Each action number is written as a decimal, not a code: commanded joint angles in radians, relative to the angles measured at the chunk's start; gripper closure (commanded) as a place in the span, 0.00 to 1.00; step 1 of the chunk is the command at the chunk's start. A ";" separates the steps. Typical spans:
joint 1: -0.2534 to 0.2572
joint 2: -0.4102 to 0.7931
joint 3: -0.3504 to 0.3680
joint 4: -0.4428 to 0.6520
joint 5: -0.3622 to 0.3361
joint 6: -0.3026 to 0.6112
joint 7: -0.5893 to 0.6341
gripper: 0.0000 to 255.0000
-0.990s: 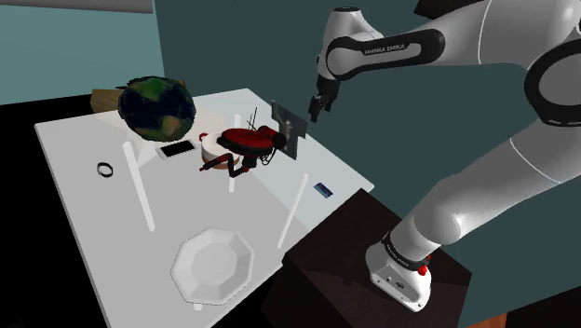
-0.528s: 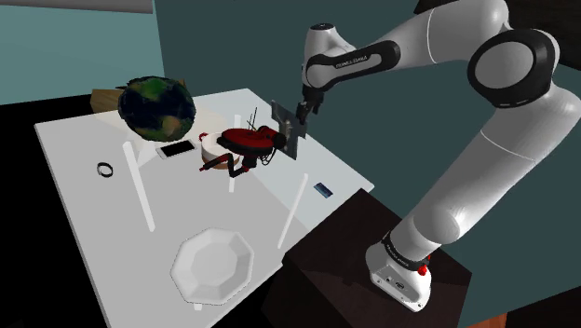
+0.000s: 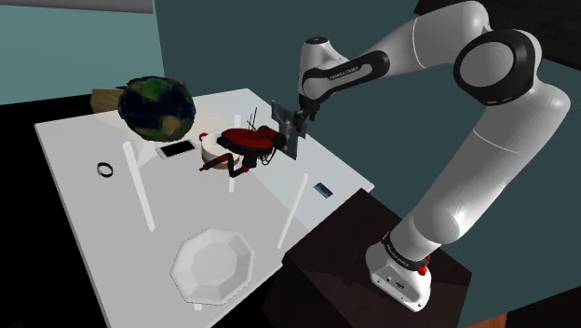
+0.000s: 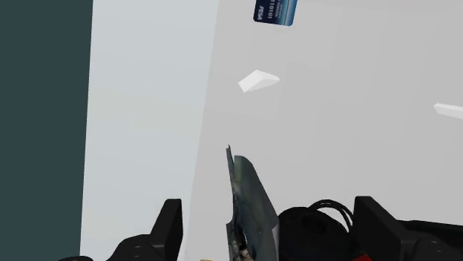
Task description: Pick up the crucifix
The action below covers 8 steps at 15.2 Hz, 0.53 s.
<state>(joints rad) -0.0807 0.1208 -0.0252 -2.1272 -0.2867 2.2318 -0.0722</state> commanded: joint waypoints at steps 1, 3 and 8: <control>0.000 0.003 0.000 -0.004 -0.001 0.007 0.002 0.00; -0.001 0.002 -0.001 -0.006 -0.002 0.008 0.002 1.00; -0.001 0.001 -0.001 -0.007 -0.002 0.008 0.002 1.00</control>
<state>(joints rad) -0.0814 0.1217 -0.0261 -2.1336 -0.2884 2.2398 -0.0703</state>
